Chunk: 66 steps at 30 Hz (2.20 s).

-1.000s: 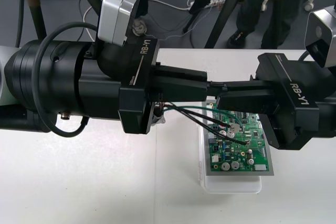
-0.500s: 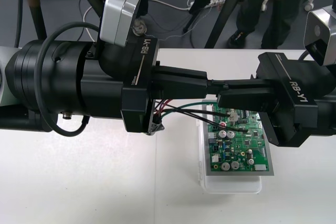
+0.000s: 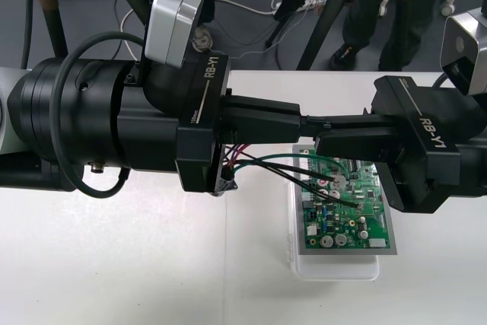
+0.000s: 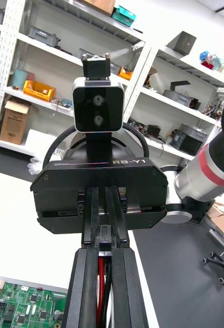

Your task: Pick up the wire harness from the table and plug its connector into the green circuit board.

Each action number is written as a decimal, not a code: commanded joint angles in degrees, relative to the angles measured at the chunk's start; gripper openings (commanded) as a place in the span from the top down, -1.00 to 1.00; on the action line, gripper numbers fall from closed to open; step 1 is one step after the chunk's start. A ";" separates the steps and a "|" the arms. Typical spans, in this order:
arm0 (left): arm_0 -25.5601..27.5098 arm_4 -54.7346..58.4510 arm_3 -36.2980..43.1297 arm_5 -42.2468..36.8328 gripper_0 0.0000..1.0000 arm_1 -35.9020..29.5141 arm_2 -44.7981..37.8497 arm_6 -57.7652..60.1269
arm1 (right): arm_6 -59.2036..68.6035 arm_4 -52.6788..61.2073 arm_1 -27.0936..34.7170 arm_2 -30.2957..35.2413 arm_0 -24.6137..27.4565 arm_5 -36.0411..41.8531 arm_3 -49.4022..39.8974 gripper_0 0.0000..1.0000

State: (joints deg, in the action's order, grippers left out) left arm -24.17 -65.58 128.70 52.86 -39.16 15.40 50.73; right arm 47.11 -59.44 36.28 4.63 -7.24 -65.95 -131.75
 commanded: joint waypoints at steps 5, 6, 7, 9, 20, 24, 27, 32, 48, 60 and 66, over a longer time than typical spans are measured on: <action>0.26 -0.43 1.64 -2.76 1.00 0.75 0.77 -1.69 | -1.85 0.99 -1.21 -0.76 -1.46 0.56 -1.40 1.00; 0.26 -0.43 1.64 -2.67 1.00 0.75 0.77 -1.69 | -1.85 0.99 -1.30 -0.76 -1.55 0.56 -1.40 1.00; 0.35 -0.43 1.64 -2.76 1.00 0.75 0.77 -1.78 | -1.85 0.99 -1.21 -0.85 -1.46 0.56 -1.40 1.00; 0.35 -0.34 1.64 -2.76 1.00 0.75 0.77 -1.69 | -1.94 0.99 -1.21 -0.85 -1.46 0.56 -1.40 1.00; 0.35 -0.16 1.64 -2.76 1.00 0.75 0.77 -1.69 | -1.94 0.64 -1.21 -0.76 -1.46 0.56 -1.40 0.91; 0.26 -0.16 1.64 -2.76 1.00 0.84 0.77 -1.78 | -1.85 0.64 -1.30 -0.76 -1.55 0.82 -1.40 -0.12; 0.35 -0.07 1.64 -2.76 1.00 0.84 0.77 -1.87 | -1.76 0.64 -1.30 -0.76 -1.46 0.82 -1.40 -0.29; 0.26 -0.07 1.64 -2.76 1.00 0.75 0.77 -1.87 | -1.67 0.64 -1.30 -0.76 -1.46 0.82 -1.40 -0.62; 0.35 -0.07 1.47 -2.76 1.00 -0.57 0.68 -3.36 | -1.24 -3.84 2.04 1.52 -1.20 0.56 -1.40 -1.00; 1.76 2.74 -1.34 -2.67 1.00 -1.88 0.68 -12.24 | 0.00 -5.86 7.75 8.47 -0.84 -9.90 1.50 -1.00; 3.96 0.89 -1.34 -2.67 1.00 -1.97 0.68 -13.73 | 0.00 -7.27 8.98 13.13 -0.93 -21.24 5.19 -1.00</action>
State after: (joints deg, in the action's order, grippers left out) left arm -22.09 -64.03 127.02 52.85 -39.33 15.43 36.60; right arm 47.12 -65.46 42.76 13.66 -7.26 -84.30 -127.51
